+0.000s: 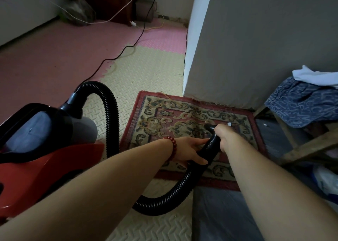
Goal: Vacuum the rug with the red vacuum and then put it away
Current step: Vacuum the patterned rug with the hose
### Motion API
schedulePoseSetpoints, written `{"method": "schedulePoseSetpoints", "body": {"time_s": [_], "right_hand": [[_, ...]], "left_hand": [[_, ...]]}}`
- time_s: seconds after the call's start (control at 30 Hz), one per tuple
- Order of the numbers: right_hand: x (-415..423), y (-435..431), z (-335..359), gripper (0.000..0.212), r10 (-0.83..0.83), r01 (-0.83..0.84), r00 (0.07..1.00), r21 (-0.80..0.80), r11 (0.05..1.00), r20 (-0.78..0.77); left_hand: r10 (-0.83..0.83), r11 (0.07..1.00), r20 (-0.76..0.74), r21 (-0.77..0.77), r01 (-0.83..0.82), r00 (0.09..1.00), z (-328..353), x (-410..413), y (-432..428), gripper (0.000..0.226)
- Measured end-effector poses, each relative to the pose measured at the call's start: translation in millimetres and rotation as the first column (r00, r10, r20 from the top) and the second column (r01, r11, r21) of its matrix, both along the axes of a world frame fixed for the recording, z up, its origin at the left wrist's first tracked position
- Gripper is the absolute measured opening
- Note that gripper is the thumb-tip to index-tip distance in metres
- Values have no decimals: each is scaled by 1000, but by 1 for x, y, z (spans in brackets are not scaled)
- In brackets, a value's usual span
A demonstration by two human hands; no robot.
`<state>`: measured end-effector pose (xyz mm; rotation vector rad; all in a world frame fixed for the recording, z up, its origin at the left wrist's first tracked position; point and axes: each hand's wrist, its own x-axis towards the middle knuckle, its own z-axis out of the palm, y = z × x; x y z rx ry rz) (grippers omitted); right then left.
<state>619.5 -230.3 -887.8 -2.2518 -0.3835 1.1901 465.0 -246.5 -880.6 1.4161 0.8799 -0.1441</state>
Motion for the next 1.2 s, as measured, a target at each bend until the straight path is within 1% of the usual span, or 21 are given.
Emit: {"method": "schedulePoseSetpoints", "body": {"time_s": [0.07,0.2,0.47,0.53,0.67,0.77,0.9,1.07,1.2], "right_hand": [[-3,2,1,33,12,-12,1000,6,1000,-2],[-8,4,0,37,-18,18,999,17,1000,-28],[-16,0,-3,61,-47,60,973,52,997,-226],[-19,-1,-5,61,-61,78,957,49,996,-282],[-24,-3,-5,54,-83,112,934,64,992,-348],[-22,-1,-8,55,-97,134,929,81,988,-356],[-12,3,-14,55,-115,163,931,113,980,-346],[-1,5,-19,57,-164,217,932,136,967,-322],[10,7,-22,52,-197,253,929,147,956,-315]], "left_hand": [[13,1000,-1,4,-13,1000,0,-2,1,77],[27,1000,-3,-3,-27,1000,-1,-5,4,78],[22,996,-88,93,-13,996,-8,-12,12,78],[26,995,-93,103,-16,995,-10,-11,15,77],[30,996,-90,92,-22,996,-14,-10,18,76],[38,995,-79,92,-30,996,-15,-5,17,75],[8,985,-76,174,6,997,-16,8,14,75],[24,970,-36,241,-15,999,-22,22,13,73],[26,953,-22,303,-18,999,-29,33,10,71]]}}
